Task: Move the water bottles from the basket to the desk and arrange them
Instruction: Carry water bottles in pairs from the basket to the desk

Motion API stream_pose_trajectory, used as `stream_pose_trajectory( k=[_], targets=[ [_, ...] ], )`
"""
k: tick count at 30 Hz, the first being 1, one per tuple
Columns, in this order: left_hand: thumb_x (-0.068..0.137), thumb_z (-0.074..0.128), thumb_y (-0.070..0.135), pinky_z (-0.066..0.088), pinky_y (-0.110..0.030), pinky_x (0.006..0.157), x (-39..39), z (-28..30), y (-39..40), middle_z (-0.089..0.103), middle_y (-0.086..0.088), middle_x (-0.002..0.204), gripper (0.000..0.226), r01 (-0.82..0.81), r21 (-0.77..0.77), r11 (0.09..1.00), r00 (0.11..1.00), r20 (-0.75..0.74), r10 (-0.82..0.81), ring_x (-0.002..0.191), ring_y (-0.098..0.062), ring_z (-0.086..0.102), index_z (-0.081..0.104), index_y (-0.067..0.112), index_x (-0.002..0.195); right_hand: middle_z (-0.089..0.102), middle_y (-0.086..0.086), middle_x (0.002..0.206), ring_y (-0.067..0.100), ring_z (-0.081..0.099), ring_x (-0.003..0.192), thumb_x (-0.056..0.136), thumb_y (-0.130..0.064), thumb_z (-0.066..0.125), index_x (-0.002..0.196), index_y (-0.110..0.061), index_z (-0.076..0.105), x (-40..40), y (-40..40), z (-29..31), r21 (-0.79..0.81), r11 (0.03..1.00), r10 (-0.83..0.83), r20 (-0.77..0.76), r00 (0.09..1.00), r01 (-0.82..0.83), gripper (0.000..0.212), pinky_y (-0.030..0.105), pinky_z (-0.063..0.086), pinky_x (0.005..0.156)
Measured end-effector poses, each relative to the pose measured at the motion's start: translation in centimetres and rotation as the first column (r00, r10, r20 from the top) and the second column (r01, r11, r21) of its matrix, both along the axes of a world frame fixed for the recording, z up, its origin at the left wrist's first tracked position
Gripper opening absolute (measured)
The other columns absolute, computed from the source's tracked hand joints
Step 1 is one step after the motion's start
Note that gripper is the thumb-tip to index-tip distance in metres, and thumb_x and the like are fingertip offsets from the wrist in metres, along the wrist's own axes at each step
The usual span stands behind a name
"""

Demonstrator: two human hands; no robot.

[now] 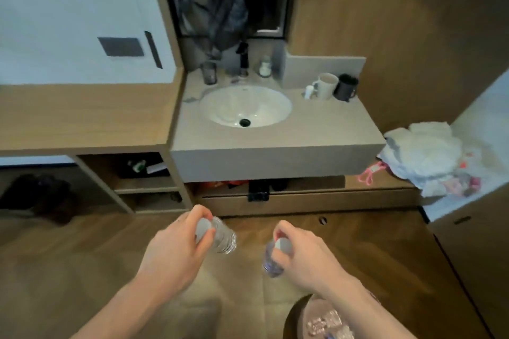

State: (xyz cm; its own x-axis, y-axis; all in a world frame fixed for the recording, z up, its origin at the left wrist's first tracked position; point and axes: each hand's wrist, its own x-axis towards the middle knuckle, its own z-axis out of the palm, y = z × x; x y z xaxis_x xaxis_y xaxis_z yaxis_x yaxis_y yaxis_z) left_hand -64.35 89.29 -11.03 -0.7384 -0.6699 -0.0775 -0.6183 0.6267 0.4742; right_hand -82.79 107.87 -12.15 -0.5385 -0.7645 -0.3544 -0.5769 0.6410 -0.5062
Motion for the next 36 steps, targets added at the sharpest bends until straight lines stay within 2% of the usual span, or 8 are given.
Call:
stream_pose_trajectory(
  k=[3,6,10,17,21,25,29,36],
  targets=[
    [0.102,0.045,0.055,0.050,-0.027,0.066,5.0,2.8,-4.8,0.060,0.018,0.095,0.011,-0.074,-0.034,0.997,0.996,-0.054,0.072,0.078,-0.006,0.062,0.045,0.047,0.109,0.066,-0.014,0.095,0.011,0.062,0.082,0.094,-0.046,0.062,0.102,-0.037,0.047,3.1,-7.0,2.7,-0.069,0.993,0.093,-0.075,0.993,-0.098,0.019,0.033,0.054,0.070],
    [0.102,0.045,0.055,0.052,-0.029,0.068,10.4,5.2,-9.3,0.060,0.016,0.094,0.019,-0.115,-0.073,0.991,0.988,-0.114,0.107,0.078,-0.006,0.062,0.049,0.042,0.115,0.063,-0.014,0.090,0.007,0.058,0.078,0.095,-0.043,0.064,0.102,-0.037,0.049,6.8,-13.5,6.1,-0.109,0.976,0.174,-0.119,0.978,-0.187,0.018,0.025,0.043,0.059],
    [0.102,0.046,0.055,0.051,-0.034,0.063,17.4,7.4,-14.7,0.062,0.012,0.088,0.021,-0.223,-0.160,0.962,0.968,-0.157,0.198,0.076,-0.010,0.061,0.050,0.037,0.110,0.062,-0.005,0.084,0.021,0.057,0.080,0.093,-0.046,0.056,0.099,-0.032,0.048,12.3,-21.6,9.6,-0.162,0.947,0.251,-0.168,0.953,-0.277,0.017,0.041,0.047,0.066],
    [0.099,0.051,0.053,0.052,-0.036,0.066,28.1,10.9,-21.0,0.065,0.012,0.083,0.019,-0.470,-0.164,0.867,0.870,-0.249,0.425,0.075,-0.010,0.061,0.053,0.034,0.102,0.065,-0.007,0.084,0.017,0.063,0.076,0.093,-0.045,0.061,0.095,-0.032,0.056,21.3,-33.5,13.5,-0.248,0.867,0.396,-0.183,0.900,-0.432,0.014,0.036,0.050,0.058],
    [0.099,0.054,0.052,0.039,-0.021,0.056,33.0,12.5,-24.3,0.062,0.014,0.078,0.016,-0.579,-0.178,0.796,0.807,-0.262,0.529,0.070,-0.006,0.059,0.054,0.035,0.100,0.064,-0.007,0.082,0.015,0.063,0.075,0.090,-0.044,0.061,0.092,-0.032,0.056,25.9,-40.2,14.7,-0.289,0.809,0.479,-0.180,0.859,-0.511,0.013,0.040,0.052,0.059],
    [0.099,0.053,0.056,0.049,-0.032,0.061,37.4,13.0,-28.2,0.064,0.014,0.077,0.019,-0.643,-0.195,0.740,0.761,-0.269,0.590,0.073,-0.010,0.060,0.053,0.038,0.098,0.064,-0.008,0.084,0.011,0.064,0.077,0.095,-0.042,0.062,0.094,-0.033,0.056,29.7,-46.5,15.3,-0.297,0.742,0.577,-0.174,0.798,-0.601,0.011,0.029,0.045,0.057],
    [0.098,0.054,0.056,0.049,-0.031,0.059,40.8,13.0,-33.2,0.064,0.014,0.074,0.018,-0.700,-0.199,0.685,0.712,-0.267,0.650,0.070,-0.008,0.059,0.053,0.038,0.095,0.067,-0.004,0.081,0.015,0.067,0.076,0.092,-0.042,0.063,0.092,-0.032,0.059,32.8,-52.9,15.0,-0.309,0.690,0.648,-0.139,0.749,-0.655,0.010,0.040,0.054,0.061],
    [0.097,0.054,0.058,0.049,-0.033,0.060,45.4,13.8,-43.2,0.064,0.012,0.071,0.021,-0.780,-0.182,0.599,0.626,-0.235,0.744,0.068,-0.011,0.060,0.053,0.037,0.096,0.070,-0.007,0.085,0.016,0.069,0.080,0.088,-0.049,0.065,0.091,-0.033,0.061,37.8,-66.0,15.2,-0.263,0.572,0.780,-0.117,0.614,-0.777,0.016,0.045,0.064,0.069]
  ],
)
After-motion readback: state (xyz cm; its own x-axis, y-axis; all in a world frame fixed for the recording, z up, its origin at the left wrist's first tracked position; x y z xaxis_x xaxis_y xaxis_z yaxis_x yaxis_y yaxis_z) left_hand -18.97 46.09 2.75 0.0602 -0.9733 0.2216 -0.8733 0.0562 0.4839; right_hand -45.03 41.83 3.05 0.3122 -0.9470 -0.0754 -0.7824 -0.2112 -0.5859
